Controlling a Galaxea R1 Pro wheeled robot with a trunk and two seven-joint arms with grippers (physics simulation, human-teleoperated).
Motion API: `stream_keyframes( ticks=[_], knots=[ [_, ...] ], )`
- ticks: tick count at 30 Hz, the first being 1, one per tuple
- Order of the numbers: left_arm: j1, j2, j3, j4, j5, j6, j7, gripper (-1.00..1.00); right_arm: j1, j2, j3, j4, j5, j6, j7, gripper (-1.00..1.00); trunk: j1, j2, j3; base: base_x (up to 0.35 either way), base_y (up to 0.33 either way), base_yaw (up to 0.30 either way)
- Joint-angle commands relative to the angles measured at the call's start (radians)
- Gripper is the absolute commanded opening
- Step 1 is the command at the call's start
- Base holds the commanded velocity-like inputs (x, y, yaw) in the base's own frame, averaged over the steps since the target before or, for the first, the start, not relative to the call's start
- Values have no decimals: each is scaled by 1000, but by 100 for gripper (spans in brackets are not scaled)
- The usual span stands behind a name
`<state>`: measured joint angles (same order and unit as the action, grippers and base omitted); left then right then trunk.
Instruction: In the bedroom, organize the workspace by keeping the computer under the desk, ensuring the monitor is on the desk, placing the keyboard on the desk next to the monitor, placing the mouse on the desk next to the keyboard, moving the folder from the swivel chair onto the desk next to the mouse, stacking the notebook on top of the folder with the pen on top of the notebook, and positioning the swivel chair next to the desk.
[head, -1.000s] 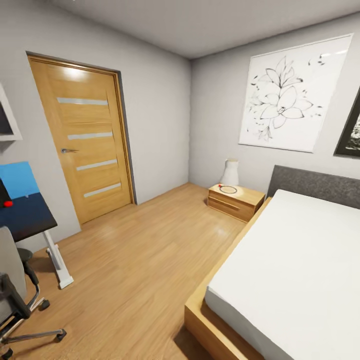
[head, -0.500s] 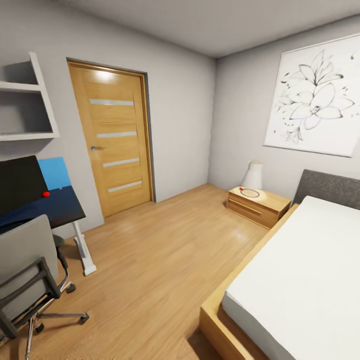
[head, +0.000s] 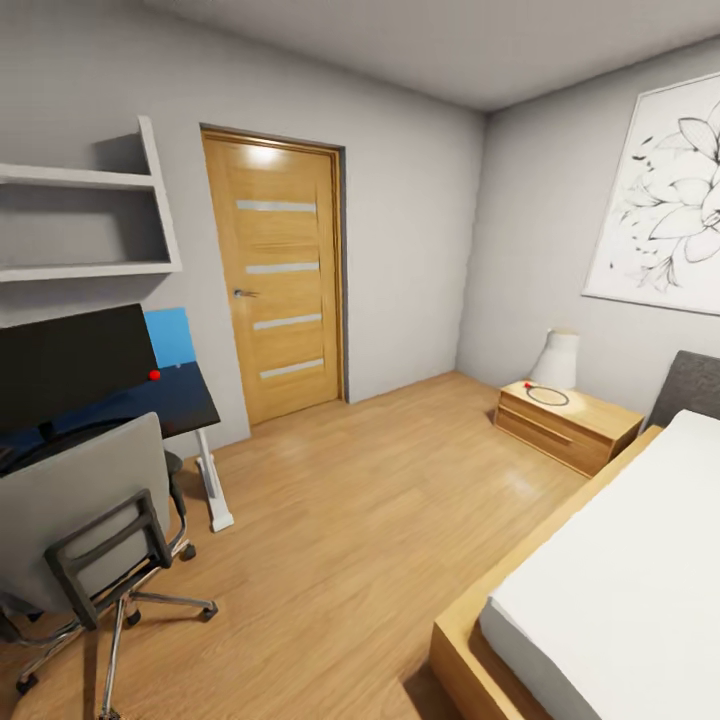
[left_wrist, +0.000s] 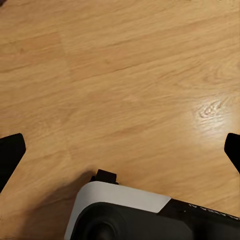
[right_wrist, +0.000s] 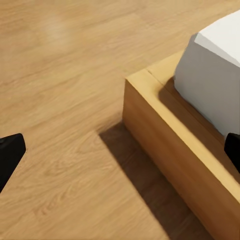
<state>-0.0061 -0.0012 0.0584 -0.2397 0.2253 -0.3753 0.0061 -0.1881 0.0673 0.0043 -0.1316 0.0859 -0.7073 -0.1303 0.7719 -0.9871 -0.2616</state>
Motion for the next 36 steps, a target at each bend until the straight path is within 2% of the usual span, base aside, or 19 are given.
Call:
stream_keyframes(
  ticks=[1,9,18,36],
  knots=[
    [-1,0,3,0,-1,-2,1,100,-1,0,0,0,9,-1,-9,100,0,-1,-1,0,0,279],
    [-1,-1,3,1,-1,-2,0,100,-1,0,1,1,9,-1,-8,100,0,-1,-1,0,0,279],
    [-1,-2,3,1,-1,-2,0,100,-1,-2,-1,1,9,-1,-6,100,0,-1,-2,40,0,72],
    [-1,-2,3,0,-1,-2,0,100,-1,-3,0,1,10,-1,-6,100,0,-1,-2,272,0,3]
  ],
)
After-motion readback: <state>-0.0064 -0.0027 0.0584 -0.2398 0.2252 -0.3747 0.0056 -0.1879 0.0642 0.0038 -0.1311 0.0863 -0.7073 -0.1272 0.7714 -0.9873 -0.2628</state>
